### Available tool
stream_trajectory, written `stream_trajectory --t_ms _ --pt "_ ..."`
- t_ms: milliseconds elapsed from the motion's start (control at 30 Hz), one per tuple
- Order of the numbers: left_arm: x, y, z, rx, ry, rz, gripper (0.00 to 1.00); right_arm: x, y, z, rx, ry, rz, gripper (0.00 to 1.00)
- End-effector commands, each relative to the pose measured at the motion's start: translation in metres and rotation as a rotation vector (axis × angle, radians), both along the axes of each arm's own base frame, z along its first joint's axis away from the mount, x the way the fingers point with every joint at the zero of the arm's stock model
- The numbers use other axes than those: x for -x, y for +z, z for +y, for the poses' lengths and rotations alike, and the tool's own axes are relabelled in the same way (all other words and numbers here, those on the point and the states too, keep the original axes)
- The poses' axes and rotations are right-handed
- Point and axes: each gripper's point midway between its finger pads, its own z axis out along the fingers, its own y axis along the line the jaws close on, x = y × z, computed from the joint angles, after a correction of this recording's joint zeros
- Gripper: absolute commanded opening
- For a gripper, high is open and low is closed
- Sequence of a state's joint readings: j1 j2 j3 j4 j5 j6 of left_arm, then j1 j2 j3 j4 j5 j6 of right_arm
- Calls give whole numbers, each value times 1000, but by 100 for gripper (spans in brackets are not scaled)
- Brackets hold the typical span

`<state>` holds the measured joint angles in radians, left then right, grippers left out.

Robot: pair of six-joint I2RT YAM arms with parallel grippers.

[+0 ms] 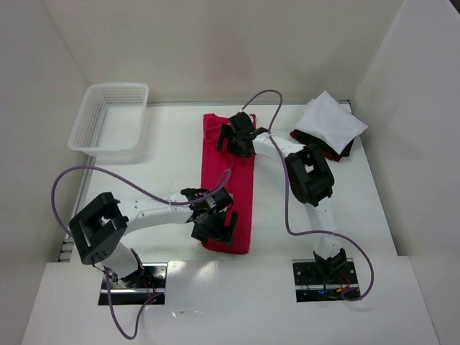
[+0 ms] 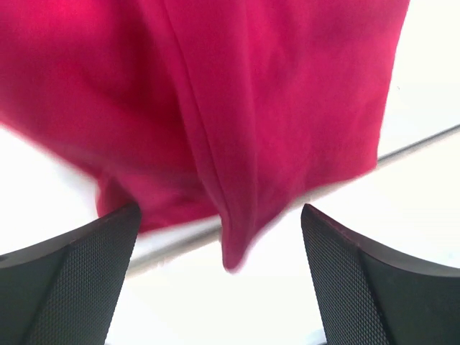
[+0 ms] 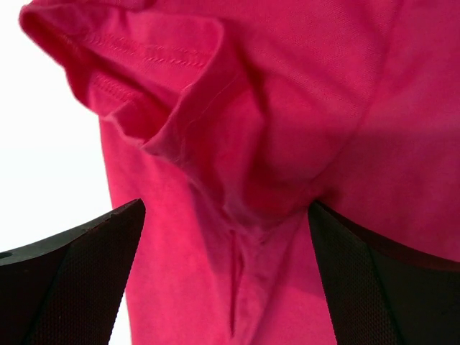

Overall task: Fold and stack the t-shirts
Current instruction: Rotate the tshirt 90 degrees

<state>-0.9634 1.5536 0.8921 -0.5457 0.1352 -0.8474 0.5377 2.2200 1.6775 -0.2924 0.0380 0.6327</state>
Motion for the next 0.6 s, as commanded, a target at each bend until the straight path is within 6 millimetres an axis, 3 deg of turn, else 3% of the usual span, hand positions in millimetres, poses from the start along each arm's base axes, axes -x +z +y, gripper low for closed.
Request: stream_trajectory --t_ms 0,67,100,167,267,333,467,500,567 --pt "-16 52 -8 31 51 -96 100 -15 36 -7 22 0 -79 100" --pt "-30 83 -12 66 73 -177 100 -26 67 -12 2 -16 -141 100" --pt "-45 106 -19 102 96 -250 100 -27 71 -12 6 -10 -147 100" --pt "-57 130 -19 138 127 -332 100 -41 91 -21 6 -31 -179 100" --pt "-78 144 -17 157 147 -429 100 -54 105 -24 42 -49 -221 100" --pt "-88 139 -22 164 127 -457 100 -59 97 -24 60 -49 -216 100" --pt "-100 97 -37 85 81 -425 100 -67 86 -26 76 -89 -202 100" --pt "-102 89 -39 71 79 -416 100 -71 86 -35 88 -113 -207 100" --pt "-106 66 -41 19 68 -401 100 -72 72 -36 99 -125 -187 100"
